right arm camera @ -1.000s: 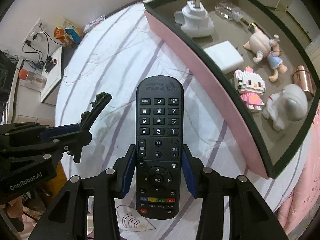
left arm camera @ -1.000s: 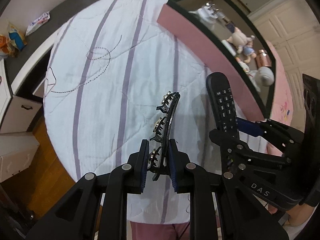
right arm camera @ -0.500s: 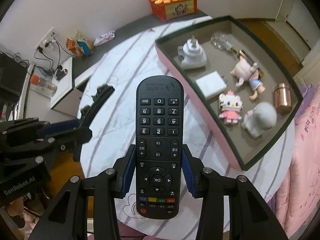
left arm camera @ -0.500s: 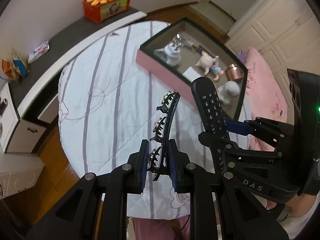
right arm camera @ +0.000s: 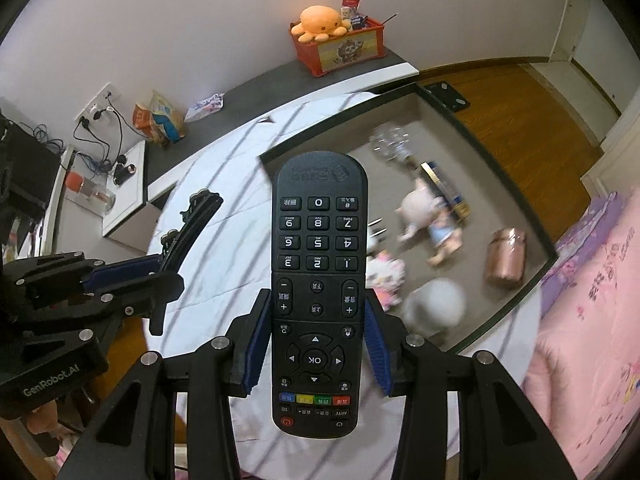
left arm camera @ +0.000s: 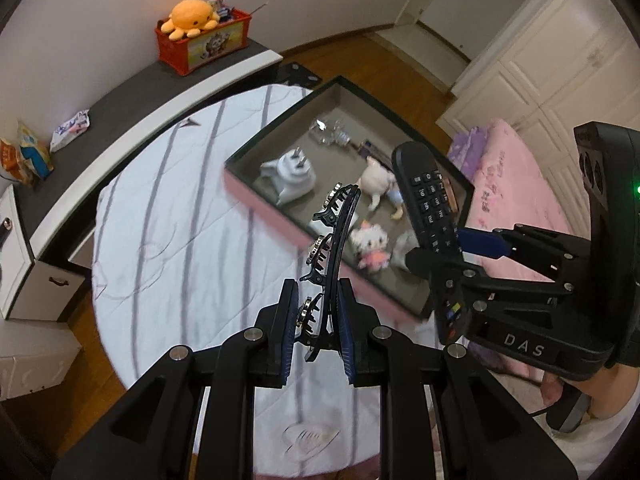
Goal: Organize rigid objects
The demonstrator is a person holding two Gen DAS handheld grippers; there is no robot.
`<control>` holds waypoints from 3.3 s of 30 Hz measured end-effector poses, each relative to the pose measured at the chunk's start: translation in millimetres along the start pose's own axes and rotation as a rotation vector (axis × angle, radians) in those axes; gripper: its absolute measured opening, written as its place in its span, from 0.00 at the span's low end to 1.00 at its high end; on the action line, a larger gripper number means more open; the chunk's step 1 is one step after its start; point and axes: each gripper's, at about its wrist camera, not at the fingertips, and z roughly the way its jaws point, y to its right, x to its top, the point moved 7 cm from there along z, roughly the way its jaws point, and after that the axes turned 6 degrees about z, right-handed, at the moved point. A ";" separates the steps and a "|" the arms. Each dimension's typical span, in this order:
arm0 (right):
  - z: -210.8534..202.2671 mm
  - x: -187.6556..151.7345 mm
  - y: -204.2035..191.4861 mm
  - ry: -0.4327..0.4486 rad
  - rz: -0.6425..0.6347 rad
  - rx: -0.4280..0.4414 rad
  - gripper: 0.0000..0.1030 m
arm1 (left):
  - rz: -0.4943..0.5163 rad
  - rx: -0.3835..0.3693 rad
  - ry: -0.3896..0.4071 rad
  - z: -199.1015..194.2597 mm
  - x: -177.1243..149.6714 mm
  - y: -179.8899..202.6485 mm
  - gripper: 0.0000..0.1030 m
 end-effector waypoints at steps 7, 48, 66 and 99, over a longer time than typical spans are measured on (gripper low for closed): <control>36.2 49.6 45.3 -0.072 -0.103 -0.003 0.43 | -0.103 0.009 -0.029 55.2 53.8 25.8 0.19; 143.6 120.1 92.0 -0.212 -0.356 -0.034 0.44 | -0.352 0.145 -0.164 184.8 100.8 15.2 0.19; 119.3 120.4 95.1 -0.161 -0.295 -0.053 0.44 | -0.369 0.174 -0.112 157.8 96.1 11.7 0.64; 50.9 4.0 29.3 0.305 -0.443 -0.036 0.86 | -0.264 0.342 0.375 76.4 -28.3 11.1 0.85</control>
